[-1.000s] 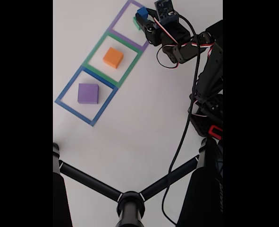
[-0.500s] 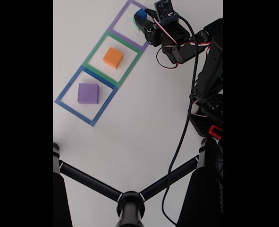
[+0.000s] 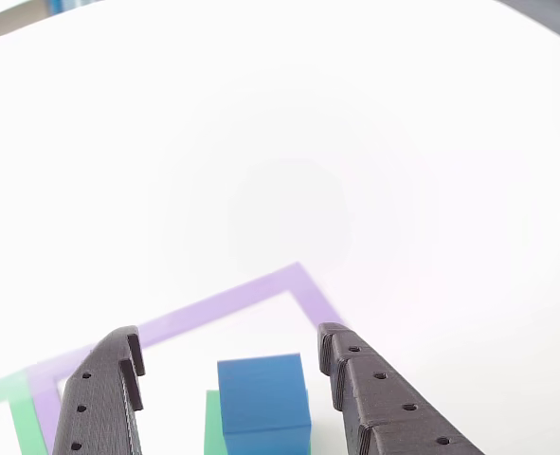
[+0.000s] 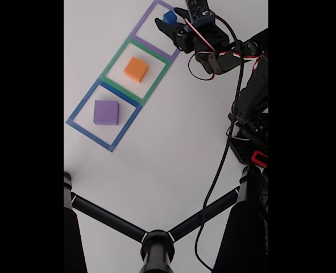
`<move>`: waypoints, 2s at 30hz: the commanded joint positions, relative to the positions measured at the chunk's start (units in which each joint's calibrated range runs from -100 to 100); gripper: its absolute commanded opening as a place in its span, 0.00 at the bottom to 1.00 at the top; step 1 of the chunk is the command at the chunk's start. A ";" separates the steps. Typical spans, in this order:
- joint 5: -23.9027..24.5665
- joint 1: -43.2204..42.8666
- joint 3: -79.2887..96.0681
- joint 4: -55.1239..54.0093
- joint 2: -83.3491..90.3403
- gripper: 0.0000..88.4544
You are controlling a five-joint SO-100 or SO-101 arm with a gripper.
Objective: Tower of hanoi
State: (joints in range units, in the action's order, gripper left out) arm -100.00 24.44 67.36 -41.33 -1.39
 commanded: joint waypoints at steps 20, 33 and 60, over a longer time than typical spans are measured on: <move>0.00 -14.08 -45.73 105.79 48.51 0.00; 0.00 -24.44 -69.27 133.96 48.34 0.00; 0.00 -25.11 -32.09 97.36 50.36 0.36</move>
State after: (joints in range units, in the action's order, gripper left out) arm -99.41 -3.32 24.72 70.95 46.22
